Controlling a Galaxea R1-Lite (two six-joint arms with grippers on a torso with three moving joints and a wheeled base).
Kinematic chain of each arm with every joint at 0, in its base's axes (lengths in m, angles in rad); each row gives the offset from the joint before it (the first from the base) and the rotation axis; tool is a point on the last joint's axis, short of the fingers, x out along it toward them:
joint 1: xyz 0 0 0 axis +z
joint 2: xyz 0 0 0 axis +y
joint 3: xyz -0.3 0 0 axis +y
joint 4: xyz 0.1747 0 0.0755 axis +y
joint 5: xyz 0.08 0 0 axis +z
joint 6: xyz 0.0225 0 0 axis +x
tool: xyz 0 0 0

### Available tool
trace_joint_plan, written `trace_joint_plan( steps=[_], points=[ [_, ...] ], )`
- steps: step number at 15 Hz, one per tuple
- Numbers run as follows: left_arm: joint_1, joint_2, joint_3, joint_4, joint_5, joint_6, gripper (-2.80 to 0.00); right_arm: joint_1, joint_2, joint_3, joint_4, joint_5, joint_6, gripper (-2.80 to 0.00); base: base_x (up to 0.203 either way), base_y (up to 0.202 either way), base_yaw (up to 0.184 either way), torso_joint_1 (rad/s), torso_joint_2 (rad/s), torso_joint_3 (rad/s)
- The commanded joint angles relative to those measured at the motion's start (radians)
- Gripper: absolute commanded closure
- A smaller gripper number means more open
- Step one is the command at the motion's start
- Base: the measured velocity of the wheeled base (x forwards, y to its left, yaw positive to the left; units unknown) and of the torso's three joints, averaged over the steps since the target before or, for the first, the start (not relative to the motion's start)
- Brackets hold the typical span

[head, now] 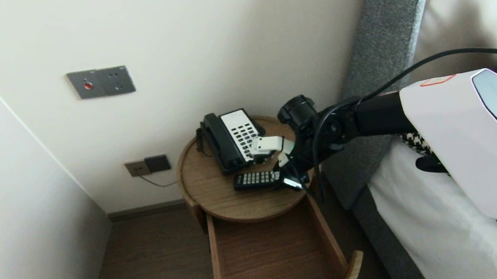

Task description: Put the remote controls on the table in the drawer one by one

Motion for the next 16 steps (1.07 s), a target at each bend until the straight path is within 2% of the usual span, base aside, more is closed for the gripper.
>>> trace_joint_plan(
  steps=[1,6,16],
  points=[
    [0.001,0.000,0.000,0.000,0.001,0.000,0.00,0.001,-0.016,0.005,0.003,0.001,-0.004,0.00,0.000,0.000,0.000,0.000,0.00,0.000],
    [0.000,0.000,0.001,0.001,0.001,0.000,0.00,-0.004,-0.040,0.005,0.077,-0.002,-0.009,0.00,0.000,0.000,0.000,0.000,0.00,0.000],
    [0.000,0.000,0.000,0.001,0.001,0.000,0.00,-0.032,-0.040,0.067,0.080,-0.042,-0.012,0.00,0.000,0.000,0.000,0.000,0.00,0.000]
  ],
)
